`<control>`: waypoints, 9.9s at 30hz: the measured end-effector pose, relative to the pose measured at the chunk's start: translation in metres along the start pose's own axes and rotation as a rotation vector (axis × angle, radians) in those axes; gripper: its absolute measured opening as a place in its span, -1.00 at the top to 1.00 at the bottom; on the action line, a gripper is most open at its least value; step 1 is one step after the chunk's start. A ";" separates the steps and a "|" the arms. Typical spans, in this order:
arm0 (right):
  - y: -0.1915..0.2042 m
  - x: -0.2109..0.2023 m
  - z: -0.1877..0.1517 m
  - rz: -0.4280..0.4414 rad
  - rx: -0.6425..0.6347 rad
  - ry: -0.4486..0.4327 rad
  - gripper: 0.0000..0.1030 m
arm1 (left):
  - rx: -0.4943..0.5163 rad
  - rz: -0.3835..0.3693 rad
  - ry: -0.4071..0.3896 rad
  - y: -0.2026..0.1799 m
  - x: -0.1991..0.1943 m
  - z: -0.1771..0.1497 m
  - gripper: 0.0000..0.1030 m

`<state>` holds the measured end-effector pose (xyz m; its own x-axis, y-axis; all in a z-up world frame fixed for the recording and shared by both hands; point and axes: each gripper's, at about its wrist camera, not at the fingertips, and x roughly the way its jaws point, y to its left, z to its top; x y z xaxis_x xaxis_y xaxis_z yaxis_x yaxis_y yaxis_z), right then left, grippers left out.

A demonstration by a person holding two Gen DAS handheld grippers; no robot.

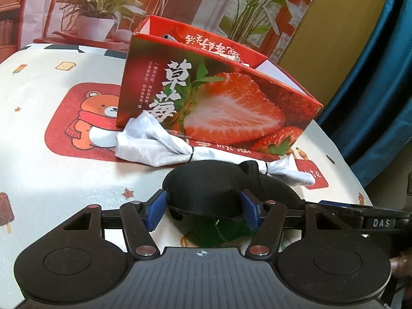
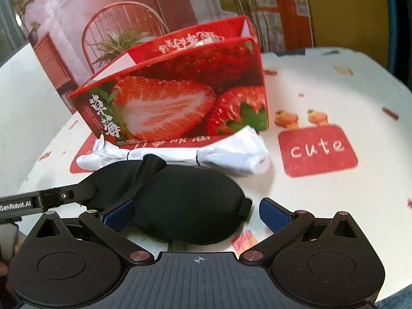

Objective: Organize soft objects
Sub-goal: 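Lower both tools onto the black eye mask in front of the box, then close both grippers on the black eye mask and lift it, then lower the eye mask into the red box and open both grippers, then withdraw both tools to the green tasseled ornament, then close both grippers on the green tasseled ornament, then lift the green ornament up toward the red box, then lower the ornament into the box and open both grippers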

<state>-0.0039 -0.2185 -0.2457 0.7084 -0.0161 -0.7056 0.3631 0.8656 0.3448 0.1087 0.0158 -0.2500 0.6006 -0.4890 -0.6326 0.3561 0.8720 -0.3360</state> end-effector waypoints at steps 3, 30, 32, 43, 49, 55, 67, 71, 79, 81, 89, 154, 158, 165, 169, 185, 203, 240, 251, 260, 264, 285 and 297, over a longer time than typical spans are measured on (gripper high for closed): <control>-0.005 0.005 -0.001 0.014 0.035 0.009 -0.99 | 0.004 -0.008 0.006 -0.001 0.000 -0.002 -0.26; -0.009 0.012 -0.003 0.075 0.103 -0.038 -0.40 | 0.027 -0.013 0.015 0.002 -0.002 -0.001 -0.26; -0.007 0.008 -0.003 0.084 0.093 -0.055 -0.32 | 0.028 -0.014 0.015 0.003 -0.003 -0.001 -0.26; 0.000 -0.007 0.000 0.152 0.061 -0.127 0.07 | 0.028 -0.016 0.014 0.004 -0.004 0.000 -0.26; 0.006 -0.014 0.001 0.154 0.025 -0.162 0.14 | 0.045 -0.017 -0.012 0.000 -0.012 0.001 -0.03; 0.009 -0.017 0.004 0.164 0.011 -0.174 0.16 | 0.047 -0.023 -0.051 -0.004 -0.022 0.006 0.28; 0.035 -0.041 0.057 0.211 -0.107 -0.295 0.18 | 0.064 -0.025 -0.220 -0.020 -0.061 0.067 0.31; 0.045 -0.044 0.088 0.223 -0.143 -0.340 0.18 | 0.082 -0.017 -0.288 -0.029 -0.067 0.097 0.31; 0.058 -0.033 0.151 0.212 -0.195 -0.408 0.19 | 0.124 0.012 -0.379 -0.047 -0.057 0.151 0.33; 0.059 -0.029 0.164 0.210 -0.196 -0.424 0.19 | 0.142 0.021 -0.398 -0.051 -0.056 0.162 0.33; 0.059 -0.010 0.201 0.192 -0.221 -0.431 0.19 | 0.180 0.050 -0.381 -0.053 -0.030 0.188 0.33; 0.062 0.037 -0.019 0.029 -0.339 -0.002 -0.99 | 0.107 0.211 0.042 0.008 -0.016 0.003 -1.00; 0.055 0.043 -0.019 0.021 -0.316 0.019 -0.99 | 0.088 0.196 0.045 0.011 -0.015 0.002 -1.00; 0.058 0.046 -0.021 -0.006 -0.350 0.023 -0.99 | 0.063 0.167 0.047 0.012 -0.012 0.001 -0.99; 0.062 0.049 -0.020 -0.026 -0.369 0.036 -0.99 | 0.049 0.155 0.034 0.013 -0.014 0.001 -0.97; 0.065 0.050 -0.024 -0.043 -0.411 0.046 -0.99 | 0.087 0.047 0.025 0.003 -0.008 0.005 -0.27; 0.071 0.048 -0.020 0.050 -0.434 0.026 -0.71 | -0.001 -0.076 0.051 0.011 0.012 0.007 0.07; 0.092 0.029 0.017 0.170 -0.507 -0.125 0.08 | -0.025 -0.209 0.001 -0.011 0.011 0.050 0.11; 0.108 -0.025 0.070 0.187 -0.580 -0.276 0.09 | 0.065 -0.219 -0.154 -0.052 -0.035 0.102 0.11; 0.118 -0.049 0.135 0.201 -0.664 -0.371 0.11 | 0.125 -0.204 -0.286 -0.071 -0.055 0.159 0.10; 0.128 -0.048 0.164 0.200 -0.702 -0.402 0.11 | 0.129 -0.188 -0.333 -0.074 -0.055 0.189 0.11; 0.137 0.091 0.230 0.156 -0.750 -0.275 0.15 | 0.005 -0.109 -0.170 -0.006 0.043 0.236 0.11; 0.130 0.142 0.235 0.093 -0.722 -0.161 0.09 | 0.029 -0.033 -0.120 0.012 0.068 0.239 0.07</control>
<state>0.2863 -0.2254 -0.1556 0.8170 0.0483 -0.5746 -0.1513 0.9796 -0.1327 0.3245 -0.0126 -0.1305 0.6694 -0.5179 -0.5326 0.3964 0.8554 -0.3334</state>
